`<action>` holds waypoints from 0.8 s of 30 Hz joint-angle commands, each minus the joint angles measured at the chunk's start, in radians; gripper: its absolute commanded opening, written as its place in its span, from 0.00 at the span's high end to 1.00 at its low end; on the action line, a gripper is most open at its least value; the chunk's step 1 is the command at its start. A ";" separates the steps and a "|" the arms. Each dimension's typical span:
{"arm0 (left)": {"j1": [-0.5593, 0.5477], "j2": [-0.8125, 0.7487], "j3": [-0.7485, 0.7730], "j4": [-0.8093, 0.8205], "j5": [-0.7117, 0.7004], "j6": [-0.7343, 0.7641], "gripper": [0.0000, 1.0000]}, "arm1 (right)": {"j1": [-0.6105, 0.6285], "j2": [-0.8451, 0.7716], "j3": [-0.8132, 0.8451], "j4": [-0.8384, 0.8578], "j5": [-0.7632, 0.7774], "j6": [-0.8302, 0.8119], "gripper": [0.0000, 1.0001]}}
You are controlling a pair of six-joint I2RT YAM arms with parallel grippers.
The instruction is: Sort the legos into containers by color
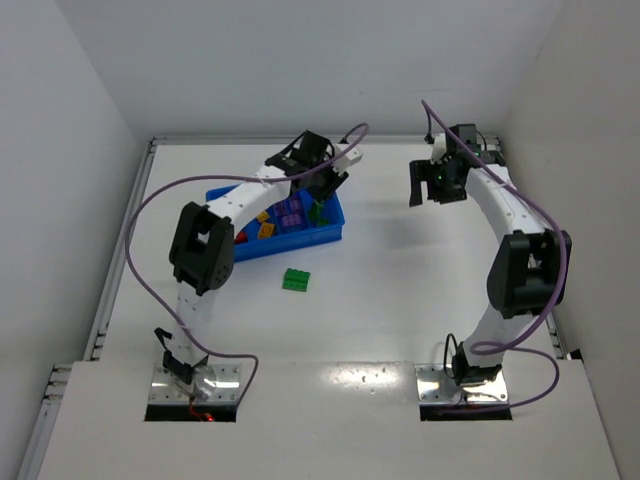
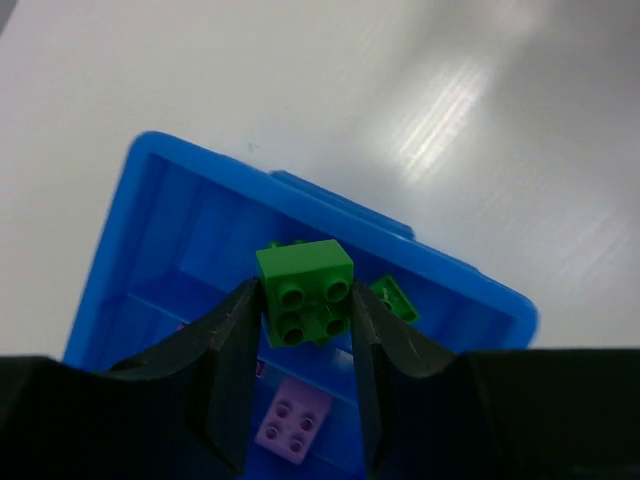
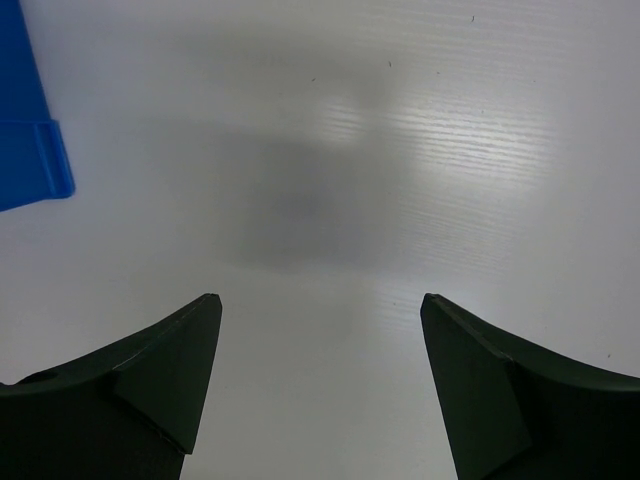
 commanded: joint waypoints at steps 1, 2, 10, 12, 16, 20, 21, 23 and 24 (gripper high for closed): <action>0.021 0.040 0.123 0.000 -0.029 -0.011 0.62 | -0.003 -0.041 -0.003 0.005 -0.014 -0.017 0.19; 0.021 0.057 0.141 -0.010 -0.029 -0.011 0.60 | -0.003 -0.041 -0.003 0.005 -0.014 -0.017 0.19; 0.068 0.098 0.175 -0.020 -0.019 -0.046 0.24 | 0.007 -0.041 -0.013 0.005 -0.063 -0.068 0.19; 0.083 0.107 0.186 -0.020 -0.010 -0.072 0.21 | 0.007 -0.041 -0.014 0.005 -0.092 -0.104 0.20; 0.134 0.085 0.209 -0.020 0.014 -0.141 0.21 | 0.036 -0.041 -0.033 -0.012 -0.210 -0.188 0.25; 0.235 -0.020 0.232 0.008 0.053 -0.273 0.20 | 0.143 -0.107 -0.101 0.025 -0.311 -0.233 0.26; 0.276 -0.068 0.232 0.008 0.053 -0.313 0.20 | 0.205 -0.107 -0.110 0.045 -0.311 -0.233 0.26; 0.315 -0.126 0.232 0.008 0.036 -0.338 0.19 | 0.270 -0.093 -0.101 0.045 -0.311 -0.233 0.26; 0.349 -0.157 0.217 0.008 0.025 -0.338 0.19 | 0.301 -0.081 -0.090 0.045 -0.311 -0.233 0.26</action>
